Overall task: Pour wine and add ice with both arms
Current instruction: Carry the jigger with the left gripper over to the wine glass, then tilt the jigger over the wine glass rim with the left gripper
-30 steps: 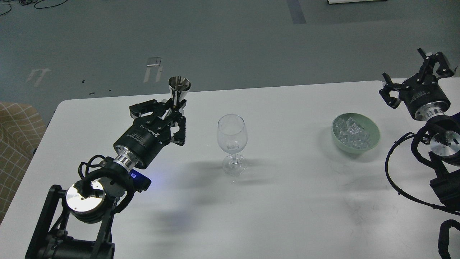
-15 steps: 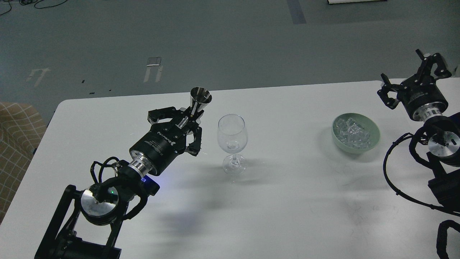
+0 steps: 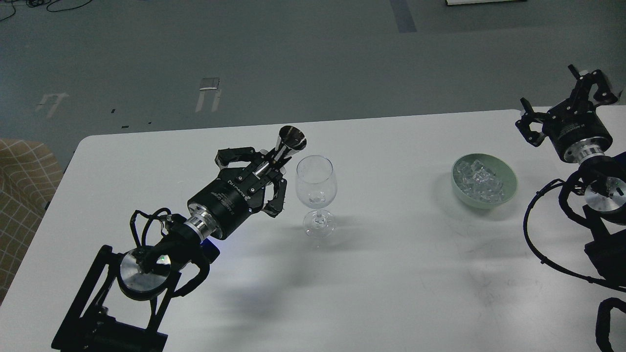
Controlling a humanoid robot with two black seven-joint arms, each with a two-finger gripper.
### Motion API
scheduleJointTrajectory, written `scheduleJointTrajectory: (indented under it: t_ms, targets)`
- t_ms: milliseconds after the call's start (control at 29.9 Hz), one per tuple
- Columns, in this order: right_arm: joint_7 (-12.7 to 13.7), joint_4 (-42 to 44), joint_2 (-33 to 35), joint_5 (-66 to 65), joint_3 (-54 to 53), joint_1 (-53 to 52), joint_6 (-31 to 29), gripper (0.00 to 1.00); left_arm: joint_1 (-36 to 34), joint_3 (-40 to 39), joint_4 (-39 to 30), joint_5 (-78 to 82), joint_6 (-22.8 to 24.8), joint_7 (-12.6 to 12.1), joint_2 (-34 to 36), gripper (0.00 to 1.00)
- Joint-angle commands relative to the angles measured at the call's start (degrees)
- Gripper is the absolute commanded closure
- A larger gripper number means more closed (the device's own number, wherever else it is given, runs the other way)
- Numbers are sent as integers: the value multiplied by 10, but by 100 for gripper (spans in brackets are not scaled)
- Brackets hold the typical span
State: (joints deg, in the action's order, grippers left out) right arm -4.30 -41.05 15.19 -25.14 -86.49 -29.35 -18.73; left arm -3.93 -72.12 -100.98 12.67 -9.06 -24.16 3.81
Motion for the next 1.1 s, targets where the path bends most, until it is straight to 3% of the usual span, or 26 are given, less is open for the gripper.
scheduleJointTrajectory:
  t_ms: [0, 1069]
  targets:
    - [0, 0, 1, 0, 0, 0, 0, 0, -13, 16, 0, 5, 0, 0, 19, 90]
    - [0, -1, 1, 1, -3, 1, -1, 0, -68, 44, 3, 81, -1, -12, 84, 89]
